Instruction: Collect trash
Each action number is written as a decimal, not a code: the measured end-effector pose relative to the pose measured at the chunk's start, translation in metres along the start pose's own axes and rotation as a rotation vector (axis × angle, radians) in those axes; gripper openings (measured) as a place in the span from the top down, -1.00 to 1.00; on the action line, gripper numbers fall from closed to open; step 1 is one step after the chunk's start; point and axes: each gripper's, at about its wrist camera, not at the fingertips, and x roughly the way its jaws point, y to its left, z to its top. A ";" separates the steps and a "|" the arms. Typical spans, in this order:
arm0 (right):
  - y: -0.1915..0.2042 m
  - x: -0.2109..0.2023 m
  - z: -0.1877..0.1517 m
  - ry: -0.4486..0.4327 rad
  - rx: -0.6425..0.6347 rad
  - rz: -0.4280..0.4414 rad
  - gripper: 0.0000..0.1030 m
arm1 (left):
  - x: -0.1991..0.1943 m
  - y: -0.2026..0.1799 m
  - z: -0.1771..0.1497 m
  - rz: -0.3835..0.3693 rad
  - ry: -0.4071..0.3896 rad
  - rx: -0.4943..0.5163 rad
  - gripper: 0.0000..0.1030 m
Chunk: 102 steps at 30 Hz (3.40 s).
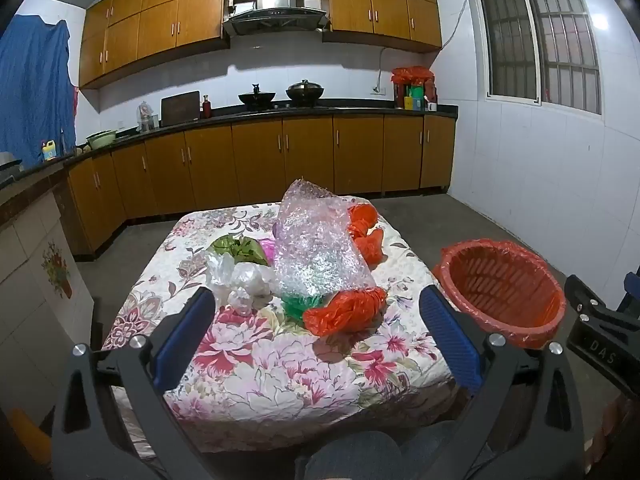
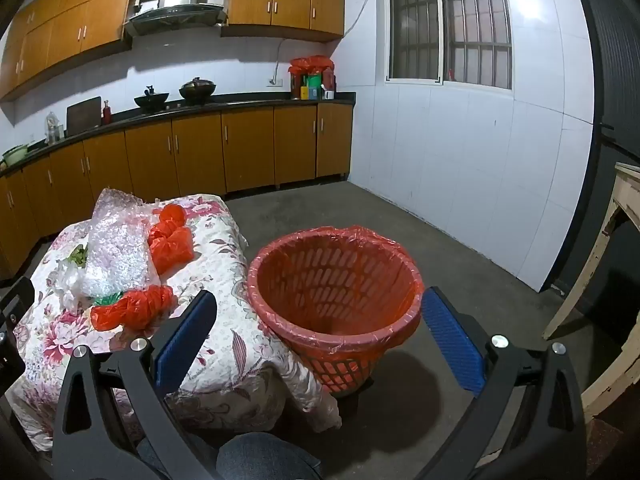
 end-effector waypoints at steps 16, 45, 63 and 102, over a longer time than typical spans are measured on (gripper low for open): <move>0.000 0.002 -0.001 -0.001 -0.003 -0.009 -0.97 | 0.000 0.000 0.000 -0.006 0.010 -0.008 -0.92; -0.001 0.004 0.000 0.002 -0.005 -0.012 -0.97 | 0.009 -0.005 -0.010 -0.008 0.019 -0.010 -0.92; -0.001 0.005 0.000 0.004 -0.004 -0.013 -0.97 | 0.010 -0.013 -0.019 -0.010 0.026 -0.010 -0.92; 0.009 0.010 -0.005 0.016 -0.040 0.028 -0.97 | 0.021 0.008 -0.027 0.037 0.063 -0.054 -0.92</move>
